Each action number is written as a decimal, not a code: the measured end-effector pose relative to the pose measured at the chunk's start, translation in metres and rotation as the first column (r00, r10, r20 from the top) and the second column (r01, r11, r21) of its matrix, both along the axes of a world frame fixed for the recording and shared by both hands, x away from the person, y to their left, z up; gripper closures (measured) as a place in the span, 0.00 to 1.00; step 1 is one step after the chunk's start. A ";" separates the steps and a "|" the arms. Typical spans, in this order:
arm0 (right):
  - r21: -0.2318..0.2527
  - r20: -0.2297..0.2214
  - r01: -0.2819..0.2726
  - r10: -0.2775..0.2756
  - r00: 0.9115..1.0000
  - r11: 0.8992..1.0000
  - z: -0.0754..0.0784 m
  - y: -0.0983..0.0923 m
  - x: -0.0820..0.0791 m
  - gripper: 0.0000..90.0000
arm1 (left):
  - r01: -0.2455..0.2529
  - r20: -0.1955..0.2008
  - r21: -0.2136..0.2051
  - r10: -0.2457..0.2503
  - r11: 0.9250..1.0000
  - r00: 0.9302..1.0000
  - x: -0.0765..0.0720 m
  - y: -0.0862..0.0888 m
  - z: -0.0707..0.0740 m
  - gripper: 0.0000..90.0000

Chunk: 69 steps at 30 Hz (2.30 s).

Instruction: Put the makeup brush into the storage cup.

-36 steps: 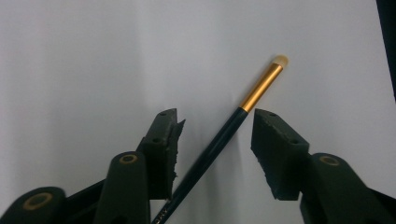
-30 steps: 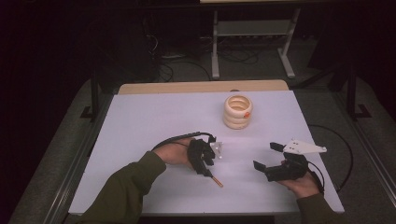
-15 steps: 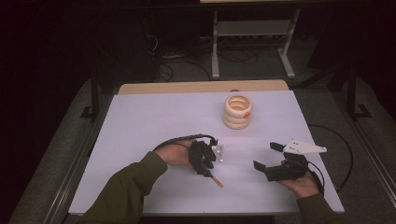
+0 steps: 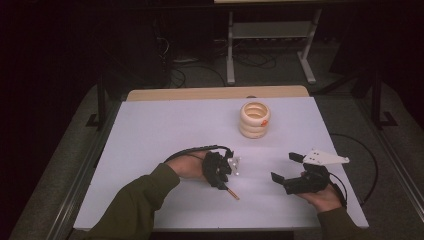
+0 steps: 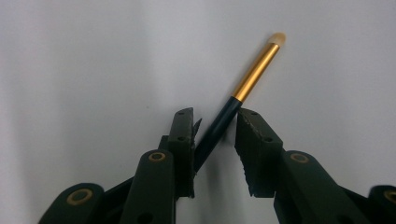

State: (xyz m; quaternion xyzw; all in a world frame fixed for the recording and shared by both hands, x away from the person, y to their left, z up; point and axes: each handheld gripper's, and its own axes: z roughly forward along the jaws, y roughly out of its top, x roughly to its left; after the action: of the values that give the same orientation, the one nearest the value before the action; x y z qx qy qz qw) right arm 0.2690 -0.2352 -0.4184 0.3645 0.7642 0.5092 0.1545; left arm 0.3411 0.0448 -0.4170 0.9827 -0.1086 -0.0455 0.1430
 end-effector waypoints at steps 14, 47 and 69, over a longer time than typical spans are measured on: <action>0.001 -0.002 0.002 -0.002 1.000 1.000 0.000 0.000 0.000 0.01 | 0.006 -0.006 0.002 -0.006 1.000 1.000 0.000 0.000 0.000 0.80; 0.003 -0.006 0.001 -0.001 1.000 1.000 0.000 0.000 0.001 0.01 | 0.032 0.019 0.046 -0.033 0.998 0.999 -0.009 -0.008 0.000 0.92; 0.002 -0.008 0.001 -0.001 1.000 1.000 0.000 0.000 0.001 0.01 | -0.010 -0.005 0.060 0.011 0.998 1.000 -0.007 -0.009 0.000 0.93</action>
State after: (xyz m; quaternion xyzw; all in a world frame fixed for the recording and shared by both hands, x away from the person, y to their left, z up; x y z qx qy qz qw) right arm 0.2697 -0.2352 -0.4189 0.3670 0.7641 0.5084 0.1515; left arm 0.3345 0.0359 -0.4165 0.9870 -0.1016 -0.0506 0.1139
